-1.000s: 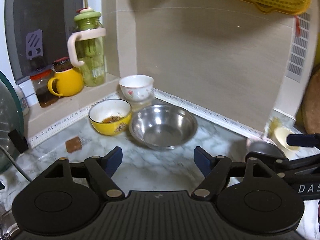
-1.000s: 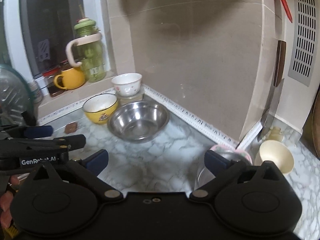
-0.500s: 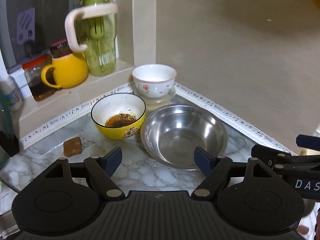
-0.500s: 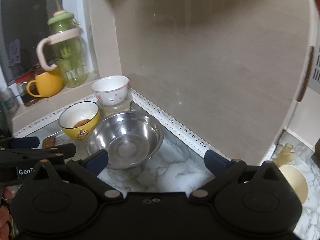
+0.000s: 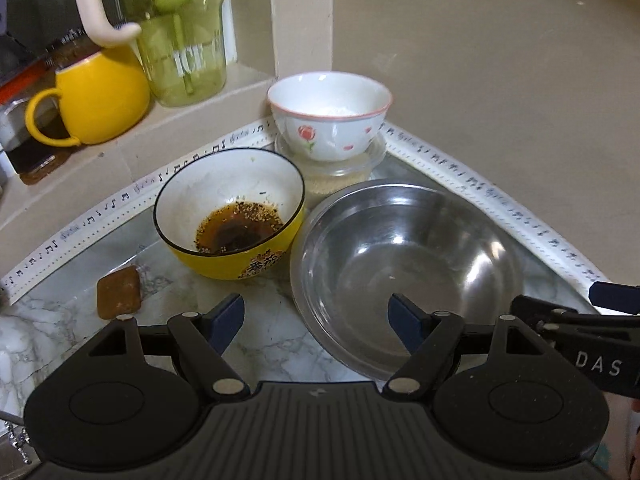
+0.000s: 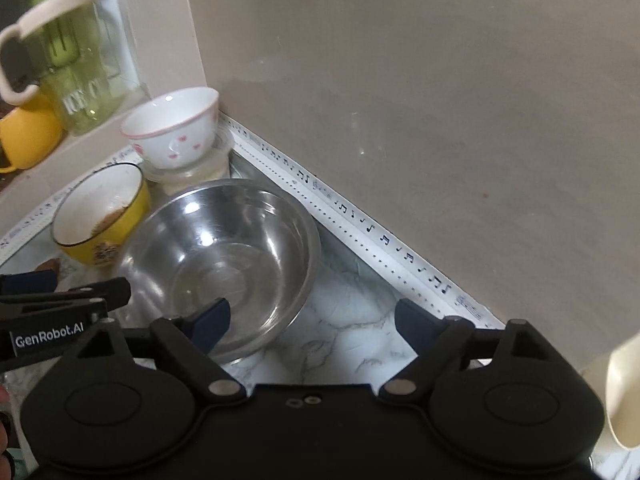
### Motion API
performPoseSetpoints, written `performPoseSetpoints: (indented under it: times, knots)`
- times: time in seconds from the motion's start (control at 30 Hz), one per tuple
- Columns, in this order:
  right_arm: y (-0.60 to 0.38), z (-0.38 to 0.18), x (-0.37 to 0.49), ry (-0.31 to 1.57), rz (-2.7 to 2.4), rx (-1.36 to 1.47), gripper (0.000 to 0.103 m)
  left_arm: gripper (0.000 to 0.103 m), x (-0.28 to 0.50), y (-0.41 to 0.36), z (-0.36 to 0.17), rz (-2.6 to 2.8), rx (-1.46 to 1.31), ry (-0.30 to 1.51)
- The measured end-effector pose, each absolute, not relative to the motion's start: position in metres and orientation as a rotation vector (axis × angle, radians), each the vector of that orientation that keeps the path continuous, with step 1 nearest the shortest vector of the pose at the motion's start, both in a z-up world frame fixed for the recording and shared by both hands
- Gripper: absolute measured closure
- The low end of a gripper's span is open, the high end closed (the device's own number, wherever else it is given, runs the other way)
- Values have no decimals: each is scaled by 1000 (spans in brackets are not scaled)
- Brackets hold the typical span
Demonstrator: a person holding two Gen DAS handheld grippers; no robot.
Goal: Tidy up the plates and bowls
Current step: 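Move both grippers to the rim of the large steel bowl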
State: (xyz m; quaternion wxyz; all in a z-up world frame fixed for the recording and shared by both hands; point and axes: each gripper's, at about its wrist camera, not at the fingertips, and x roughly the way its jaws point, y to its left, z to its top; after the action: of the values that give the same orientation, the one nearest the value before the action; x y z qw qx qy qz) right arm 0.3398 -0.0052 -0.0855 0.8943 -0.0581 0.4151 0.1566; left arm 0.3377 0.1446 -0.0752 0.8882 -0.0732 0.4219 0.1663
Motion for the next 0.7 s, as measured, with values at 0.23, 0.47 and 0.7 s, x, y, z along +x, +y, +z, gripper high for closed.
performPoseSetpoints:
  times: [0.23,0.47,0.7]
  knots:
    - [0,-102,364,913,315,-92,33,24,357,159,-90,367,-190,914]
    - [1,-112,371,941,321,-68,58,42,366,164,-98,357,-207,929]
    - [3,-111,371,942,326,-39,76,71,368,164,-101,357,-232,945]
